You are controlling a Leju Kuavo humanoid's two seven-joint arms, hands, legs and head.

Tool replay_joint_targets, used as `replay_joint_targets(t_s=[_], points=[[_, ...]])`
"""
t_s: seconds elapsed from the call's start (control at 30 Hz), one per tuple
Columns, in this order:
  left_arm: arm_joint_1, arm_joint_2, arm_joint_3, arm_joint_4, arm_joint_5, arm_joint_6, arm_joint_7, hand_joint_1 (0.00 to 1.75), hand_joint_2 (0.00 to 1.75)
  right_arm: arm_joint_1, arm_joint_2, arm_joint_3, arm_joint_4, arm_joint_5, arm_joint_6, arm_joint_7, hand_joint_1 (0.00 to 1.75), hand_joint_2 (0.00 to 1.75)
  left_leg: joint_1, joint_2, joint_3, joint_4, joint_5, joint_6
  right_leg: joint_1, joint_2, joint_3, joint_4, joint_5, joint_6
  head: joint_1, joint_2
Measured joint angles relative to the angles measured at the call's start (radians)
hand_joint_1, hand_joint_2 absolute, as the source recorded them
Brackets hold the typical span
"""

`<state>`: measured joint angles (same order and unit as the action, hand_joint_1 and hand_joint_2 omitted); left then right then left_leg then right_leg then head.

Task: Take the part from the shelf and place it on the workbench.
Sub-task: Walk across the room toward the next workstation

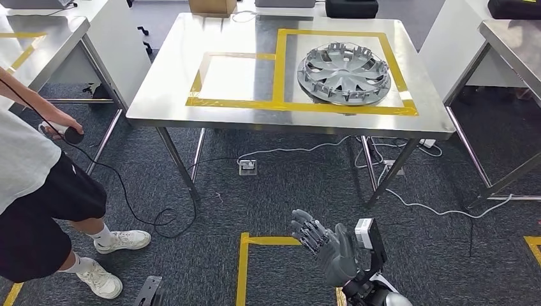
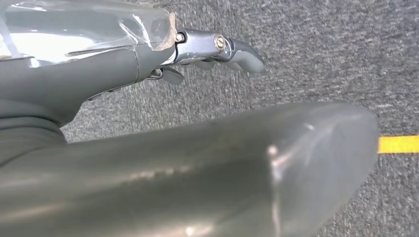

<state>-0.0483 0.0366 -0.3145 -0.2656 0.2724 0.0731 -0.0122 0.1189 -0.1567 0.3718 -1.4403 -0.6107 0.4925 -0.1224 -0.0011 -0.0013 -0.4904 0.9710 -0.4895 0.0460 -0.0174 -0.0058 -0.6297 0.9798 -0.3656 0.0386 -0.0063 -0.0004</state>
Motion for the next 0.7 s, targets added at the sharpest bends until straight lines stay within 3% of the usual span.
replay_joint_targets(t_s=[0.03,0.07,0.13,0.17,0.2,0.23,0.27,0.3,0.37,0.43,0.5,0.53,0.57,0.63,0.67,0.7], points=[[-0.001,0.000,0.000,0.000,0.000,0.000,0.000,0.00,0.00,0.001,-0.002,0.001,0.002,0.002,-0.004,0.000,0.00,0.00,0.002,0.002,-0.013,-0.004,0.017,0.007,0.000,0.001,-0.013,0.024,-0.030,-0.004,0.001,0.000],[-0.001,-0.001,0.000,0.000,0.001,-0.001,0.000,0.00,0.00,0.001,-0.004,0.001,0.004,0.005,-0.014,0.001,0.00,0.00,0.004,0.004,-0.030,-0.006,0.033,0.012,-0.001,0.002,-0.031,0.072,-0.078,-0.011,0.002,0.000],[-0.001,-0.001,0.000,0.001,0.002,-0.002,0.000,0.00,0.00,0.003,-0.005,0.002,0.011,0.016,-0.046,0.002,0.00,0.00,0.001,0.005,-0.064,-0.005,0.062,0.017,-0.001,0.002,-0.065,0.206,-0.173,-0.018,0.003,0.000],[0.000,-0.001,0.000,0.001,0.004,-0.004,0.000,0.00,0.00,0.004,-0.006,0.003,0.016,0.024,-0.065,0.002,0.00,0.00,0.000,0.005,-0.082,-0.004,0.076,0.016,-0.001,0.002,-0.071,0.266,-0.195,-0.013,0.003,0.000],[0.001,-0.001,0.000,0.002,0.005,-0.005,0.000,0.00,0.00,0.006,-0.007,0.003,0.022,0.030,-0.081,0.002,0.00,0.00,-0.001,0.006,-0.099,-0.002,0.090,0.015,-0.001,0.003,-0.063,0.298,-0.194,-0.003,0.003,0.000],[0.001,-0.001,0.000,0.003,0.007,-0.007,0.000,0.00,0.00,0.008,-0.009,0.003,0.028,0.036,-0.095,0.001,0.00,0.00,-0.002,0.006,-0.118,0.000,0.103,0.014,-0.001,0.003,-0.037,0.293,-0.177,0.009,0.003,0.000],[0.002,-0.001,0.000,0.003,0.009,-0.008,0.000,0.00,0.00,0.009,-0.010,0.004,0.035,0.041,-0.108,0.000,0.00,0.00,-0.002,0.005,-0.135,0.003,0.115,0.011,0.000,0.003,0.008,0.251,-0.156,0.017,0.003,0.000],[0.002,-0.002,0.000,0.004,0.010,-0.009,0.000,0.00,0.00,0.010,-0.013,0.004,0.042,0.044,-0.121,-0.002,0.00,0.00,-0.002,0.005,-0.150,0.007,0.126,0.008,0.000,0.003,0.066,0.178,-0.146,0.018,0.003,0.000],[0.002,-0.003,0.000,0.004,0.011,-0.009,0.000,0.00,0.00,0.011,-0.018,0.006,0.059,0.048,-0.144,-0.005,0.00,0.00,-0.005,0.005,-0.168,0.013,0.146,-0.001,0.005,0.003,0.169,0.026,-0.161,0.003,0.002,0.000],[0.002,-0.003,0.000,0.005,0.012,-0.006,0.004,0.00,0.00,0.013,-0.025,0.008,0.082,0.051,-0.168,-0.008,0.00,0.00,-0.003,0.004,-0.172,0.009,0.167,-0.014,0.012,0.004,0.198,-0.033,-0.174,-0.015,0.002,0.000],[0.003,-0.003,0.000,0.007,0.015,-0.002,0.012,0.00,0.00,0.014,-0.031,0.011,0.113,0.060,-0.197,-0.007,0.00,0.00,0.001,0.001,-0.177,0.005,0.177,-0.028,0.010,0.004,0.181,-0.031,-0.154,-0.029,0.004,0.000],[0.004,-0.003,0.000,0.008,0.017,0.000,0.016,0.00,0.00,0.013,-0.034,0.012,0.131,0.067,-0.214,-0.005,0.00,0.00,0.003,0.000,-0.185,0.017,0.154,-0.034,0.007,0.003,0.170,-0.032,-0.140,-0.037,0.003,0.000],[0.005,-0.003,0.000,0.009,0.019,0.001,0.019,0.00,0.00,0.012,-0.035,0.013,0.151,0.074,-0.232,-0.004,0.00,0.00,0.005,-0.001,-0.198,0.048,0.111,-0.041,0.003,0.002,0.155,-0.033,-0.125,-0.043,0.003,0.000],[0.004,-0.003,-0.001,0.010,0.021,0.003,0.021,0.00,0.00,0.007,-0.038,0.015,0.199,0.094,-0.275,-0.002,0.00,0.00,0.010,0.000,-0.227,0.169,-0.006,-0.052,0.001,0.001,0.125,-0.032,-0.096,-0.049,0.001,0.000],[0.003,-0.003,-0.001,0.010,0.021,0.004,0.022,0.00,0.00,0.005,-0.039,0.015,0.226,0.108,-0.299,-0.001,0.00,0.00,0.011,0.000,-0.237,0.237,-0.043,-0.057,0.002,0.000,0.109,-0.030,-0.083,-0.047,0.001,0.000],[0.001,-0.003,-0.001,0.010,0.021,0.004,0.025,0.00,0.00,0.002,-0.040,0.015,0.255,0.124,-0.326,0.001,0.00,0.00,0.012,0.000,-0.238,0.290,-0.054,-0.059,0.002,0.000,0.093,-0.028,-0.070,-0.046,0.001,0.000]])
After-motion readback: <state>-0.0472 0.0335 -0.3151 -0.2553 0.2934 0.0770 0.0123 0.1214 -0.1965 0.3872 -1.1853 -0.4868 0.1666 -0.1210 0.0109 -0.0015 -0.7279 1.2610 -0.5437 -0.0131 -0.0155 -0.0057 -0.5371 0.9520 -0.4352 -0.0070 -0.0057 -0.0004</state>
